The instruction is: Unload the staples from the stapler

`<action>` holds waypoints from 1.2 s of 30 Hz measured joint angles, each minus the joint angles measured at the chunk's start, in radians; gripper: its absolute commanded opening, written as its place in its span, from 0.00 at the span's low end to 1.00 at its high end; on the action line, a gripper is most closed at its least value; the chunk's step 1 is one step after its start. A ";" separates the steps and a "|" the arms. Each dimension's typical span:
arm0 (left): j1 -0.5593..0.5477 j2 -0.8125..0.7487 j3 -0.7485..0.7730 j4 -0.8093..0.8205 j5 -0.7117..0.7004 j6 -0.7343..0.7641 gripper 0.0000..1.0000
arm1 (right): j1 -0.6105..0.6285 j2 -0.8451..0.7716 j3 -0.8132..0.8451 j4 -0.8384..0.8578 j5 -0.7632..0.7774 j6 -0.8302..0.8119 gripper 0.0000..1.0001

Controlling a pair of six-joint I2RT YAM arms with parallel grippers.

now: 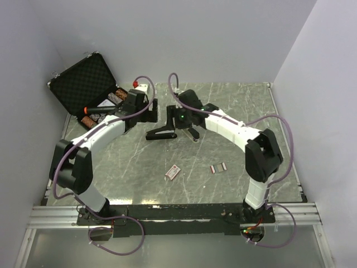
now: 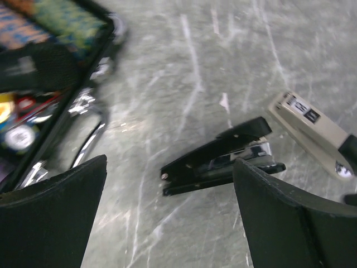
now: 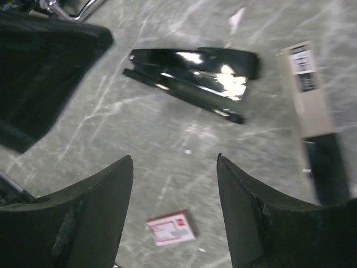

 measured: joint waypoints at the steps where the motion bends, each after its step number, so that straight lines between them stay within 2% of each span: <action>1: -0.001 -0.013 0.000 -0.013 -0.022 -0.012 0.99 | 0.008 0.014 0.006 0.001 0.001 0.018 0.66; 2: -0.001 -0.033 0.000 -0.031 -0.047 -0.028 0.99 | 0.019 0.026 0.008 0.008 -0.002 0.045 0.63; 7: -0.002 -0.215 -0.007 -0.091 -0.126 -0.090 0.99 | 0.039 0.056 0.008 0.037 -0.029 0.197 0.65; 18: -0.002 -0.552 -0.161 -0.116 -0.146 -0.113 0.99 | 0.074 0.076 0.006 0.064 0.019 0.497 0.68; 27: -0.002 -0.632 -0.275 -0.114 -0.105 -0.116 0.99 | 0.089 0.144 -0.026 0.093 0.111 0.710 0.67; 36: -0.002 -0.629 -0.307 -0.121 -0.038 -0.118 1.00 | 0.089 0.256 0.040 0.093 0.164 0.787 0.63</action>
